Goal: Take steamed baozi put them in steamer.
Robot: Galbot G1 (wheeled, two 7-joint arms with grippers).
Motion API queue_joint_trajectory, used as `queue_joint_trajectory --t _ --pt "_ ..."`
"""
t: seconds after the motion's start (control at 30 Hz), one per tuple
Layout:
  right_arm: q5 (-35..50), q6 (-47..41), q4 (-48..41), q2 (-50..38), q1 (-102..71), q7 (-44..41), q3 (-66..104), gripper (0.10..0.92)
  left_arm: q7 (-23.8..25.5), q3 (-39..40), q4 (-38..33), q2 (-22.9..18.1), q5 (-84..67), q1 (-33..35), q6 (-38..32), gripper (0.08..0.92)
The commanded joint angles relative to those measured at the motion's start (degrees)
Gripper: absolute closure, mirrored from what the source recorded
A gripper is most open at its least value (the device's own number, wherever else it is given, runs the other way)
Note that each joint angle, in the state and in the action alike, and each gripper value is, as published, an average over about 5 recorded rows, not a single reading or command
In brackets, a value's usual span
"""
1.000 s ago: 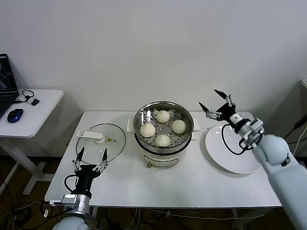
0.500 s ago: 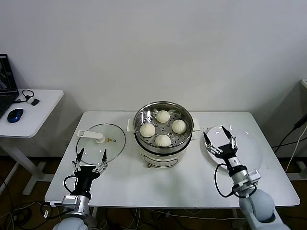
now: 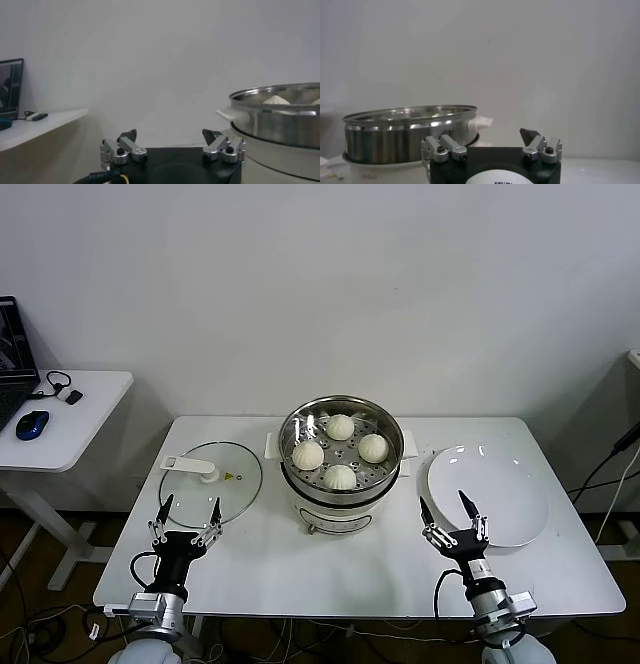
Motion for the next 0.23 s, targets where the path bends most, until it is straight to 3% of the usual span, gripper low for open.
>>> queue_joint_trajectory --t 0.03,0.23 --pt "0.55 0.83 0.34 2.33 -2.87 -0.60 0.29 0.203 0.11 0.04 0.05 0.02 0.28 -0.06 0.03 0.177" --pt "0.50 0.81 0.25 2.39 -2.72 -0.96 0.25 0.203 0.16 0.00 0.03 -0.05 0.34 -0.08 0.05 0.177"
